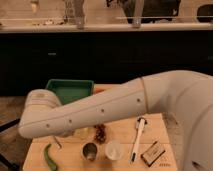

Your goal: Place fork in tray

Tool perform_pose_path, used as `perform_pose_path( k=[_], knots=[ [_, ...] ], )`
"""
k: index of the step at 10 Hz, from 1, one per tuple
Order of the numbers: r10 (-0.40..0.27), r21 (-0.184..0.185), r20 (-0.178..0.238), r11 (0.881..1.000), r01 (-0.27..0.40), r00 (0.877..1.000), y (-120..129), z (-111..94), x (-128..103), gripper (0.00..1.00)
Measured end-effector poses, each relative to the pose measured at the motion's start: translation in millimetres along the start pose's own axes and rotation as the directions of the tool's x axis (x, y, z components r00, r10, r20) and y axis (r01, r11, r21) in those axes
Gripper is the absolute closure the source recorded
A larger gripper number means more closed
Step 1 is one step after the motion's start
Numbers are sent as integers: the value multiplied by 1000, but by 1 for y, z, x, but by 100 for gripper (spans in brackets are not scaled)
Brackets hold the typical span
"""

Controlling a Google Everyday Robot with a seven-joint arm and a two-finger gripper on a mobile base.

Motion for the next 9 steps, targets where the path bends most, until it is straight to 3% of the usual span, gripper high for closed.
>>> perform_pose_path(
  k=[2, 4, 7, 9],
  knots=[
    [-106, -18, 1, 994, 106, 994, -31, 3, -17, 20],
    [-202, -40, 10, 978, 203, 979, -52, 15, -34, 20],
    [-285, -51, 28, 957, 286, 958, -65, 30, -46, 20],
    [-300, -58, 31, 952, 302, 953, -72, 36, -50, 20]
  ],
)
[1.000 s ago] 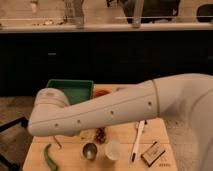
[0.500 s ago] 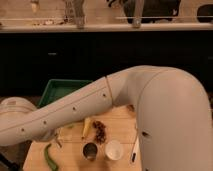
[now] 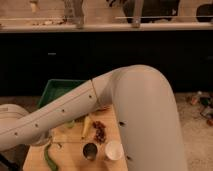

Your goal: Place fork in tray

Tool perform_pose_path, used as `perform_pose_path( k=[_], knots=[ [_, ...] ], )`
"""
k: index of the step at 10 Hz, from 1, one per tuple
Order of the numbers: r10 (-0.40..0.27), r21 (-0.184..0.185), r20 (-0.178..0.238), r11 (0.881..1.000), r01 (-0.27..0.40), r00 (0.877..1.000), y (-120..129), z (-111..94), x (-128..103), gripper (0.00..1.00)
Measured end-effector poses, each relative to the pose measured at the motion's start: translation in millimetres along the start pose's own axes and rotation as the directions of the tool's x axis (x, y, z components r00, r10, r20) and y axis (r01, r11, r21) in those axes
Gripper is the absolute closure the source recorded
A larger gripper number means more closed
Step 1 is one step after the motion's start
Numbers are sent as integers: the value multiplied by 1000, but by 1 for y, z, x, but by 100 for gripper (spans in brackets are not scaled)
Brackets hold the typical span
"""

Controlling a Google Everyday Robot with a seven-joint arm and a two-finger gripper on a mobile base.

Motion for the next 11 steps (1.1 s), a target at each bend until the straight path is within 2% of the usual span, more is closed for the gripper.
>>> perform_pose_path(
  k=[7, 9, 11],
  knots=[
    [-1, 9, -3, 1000, 1, 1000, -1, 2, 0, 20],
    [-32, 21, -11, 999, 32, 999, -11, 19, 3, 20],
    [-53, 27, -18, 998, 54, 998, -16, 21, 11, 20]
  ],
)
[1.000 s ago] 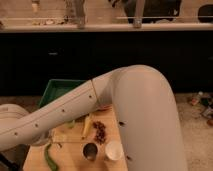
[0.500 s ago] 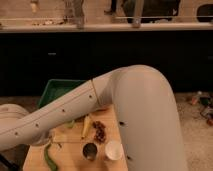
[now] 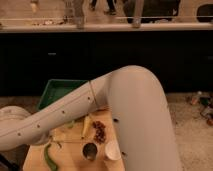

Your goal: Place fork in tray

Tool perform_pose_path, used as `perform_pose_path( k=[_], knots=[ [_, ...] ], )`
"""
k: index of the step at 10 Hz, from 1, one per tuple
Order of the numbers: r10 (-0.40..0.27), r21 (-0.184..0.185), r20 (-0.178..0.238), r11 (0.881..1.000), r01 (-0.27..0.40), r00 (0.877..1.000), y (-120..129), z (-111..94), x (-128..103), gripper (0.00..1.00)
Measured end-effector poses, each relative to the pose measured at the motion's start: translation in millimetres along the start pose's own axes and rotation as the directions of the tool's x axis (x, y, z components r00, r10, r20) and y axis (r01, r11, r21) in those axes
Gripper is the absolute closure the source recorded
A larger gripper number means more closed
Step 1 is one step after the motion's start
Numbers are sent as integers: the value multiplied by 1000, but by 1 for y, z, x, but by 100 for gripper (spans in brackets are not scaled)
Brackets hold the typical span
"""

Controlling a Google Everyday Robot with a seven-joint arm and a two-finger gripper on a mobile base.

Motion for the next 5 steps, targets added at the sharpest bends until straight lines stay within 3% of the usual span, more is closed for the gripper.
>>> perform_pose_path(
  k=[2, 5],
  knots=[
    [-28, 6, -1, 1000, 28, 1000, -8, 0, 12, 20],
    [-98, 8, 4, 995, 98, 995, -39, 1, 34, 20]
  ],
)
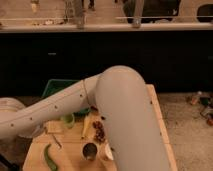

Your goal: Place fork in tray

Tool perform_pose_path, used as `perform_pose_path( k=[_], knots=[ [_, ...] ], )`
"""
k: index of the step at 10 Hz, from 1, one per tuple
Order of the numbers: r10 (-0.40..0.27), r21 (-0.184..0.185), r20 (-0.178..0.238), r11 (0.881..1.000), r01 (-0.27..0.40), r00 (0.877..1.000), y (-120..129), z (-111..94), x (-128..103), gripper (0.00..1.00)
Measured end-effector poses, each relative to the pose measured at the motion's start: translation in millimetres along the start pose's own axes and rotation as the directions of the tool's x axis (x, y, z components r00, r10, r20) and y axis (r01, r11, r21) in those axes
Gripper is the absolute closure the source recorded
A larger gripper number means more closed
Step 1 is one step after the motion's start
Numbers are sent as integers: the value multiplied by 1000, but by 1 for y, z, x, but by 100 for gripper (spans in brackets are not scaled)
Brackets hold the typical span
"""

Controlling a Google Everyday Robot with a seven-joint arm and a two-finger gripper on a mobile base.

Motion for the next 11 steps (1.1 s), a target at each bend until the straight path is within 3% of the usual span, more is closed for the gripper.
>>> perform_pose_path(
  k=[4, 11],
  knots=[
    [-79, 3, 34, 997, 79, 996, -29, 18, 23, 20],
    [-92, 40, 117, 995, 88, 989, -36, 73, 21, 20]
  ],
)
